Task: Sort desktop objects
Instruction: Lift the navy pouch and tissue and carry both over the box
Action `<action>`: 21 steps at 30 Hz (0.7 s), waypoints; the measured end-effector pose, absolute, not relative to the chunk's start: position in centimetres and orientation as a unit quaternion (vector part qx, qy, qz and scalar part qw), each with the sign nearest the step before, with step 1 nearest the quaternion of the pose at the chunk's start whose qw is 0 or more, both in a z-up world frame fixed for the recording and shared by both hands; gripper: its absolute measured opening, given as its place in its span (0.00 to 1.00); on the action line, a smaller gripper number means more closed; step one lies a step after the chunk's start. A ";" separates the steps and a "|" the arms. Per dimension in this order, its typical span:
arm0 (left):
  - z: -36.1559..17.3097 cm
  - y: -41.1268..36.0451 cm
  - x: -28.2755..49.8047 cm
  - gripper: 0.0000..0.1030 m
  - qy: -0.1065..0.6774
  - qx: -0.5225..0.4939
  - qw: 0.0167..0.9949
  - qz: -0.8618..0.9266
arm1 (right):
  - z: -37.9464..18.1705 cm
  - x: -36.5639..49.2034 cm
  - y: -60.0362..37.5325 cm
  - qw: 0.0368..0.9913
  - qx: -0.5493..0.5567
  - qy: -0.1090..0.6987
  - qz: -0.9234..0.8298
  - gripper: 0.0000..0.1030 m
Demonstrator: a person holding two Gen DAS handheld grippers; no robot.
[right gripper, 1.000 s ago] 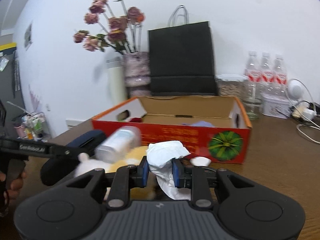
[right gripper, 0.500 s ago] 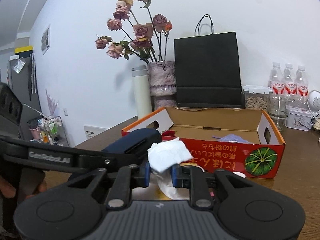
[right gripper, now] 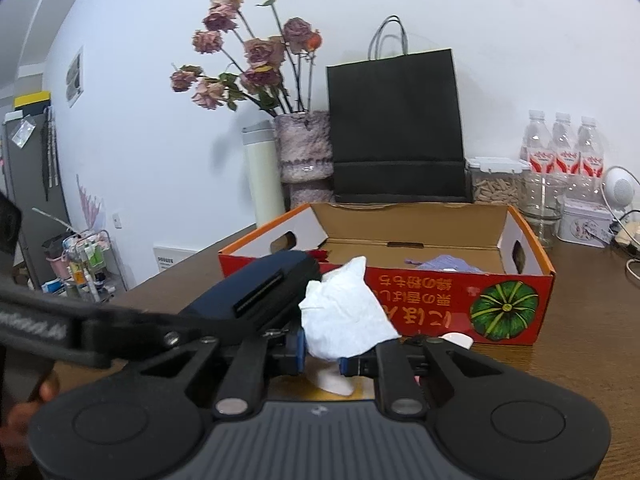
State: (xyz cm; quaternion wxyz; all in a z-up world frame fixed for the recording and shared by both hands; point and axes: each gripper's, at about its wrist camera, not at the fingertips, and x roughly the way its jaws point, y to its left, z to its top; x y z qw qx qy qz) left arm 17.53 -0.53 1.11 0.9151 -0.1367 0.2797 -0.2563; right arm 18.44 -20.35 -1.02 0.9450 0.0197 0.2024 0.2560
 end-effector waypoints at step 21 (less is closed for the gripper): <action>1.7 -0.1 18.4 0.62 0.279 -0.154 0.916 -0.244 | -1.3 18.3 -20.6 0.936 0.016 0.210 0.282 0.13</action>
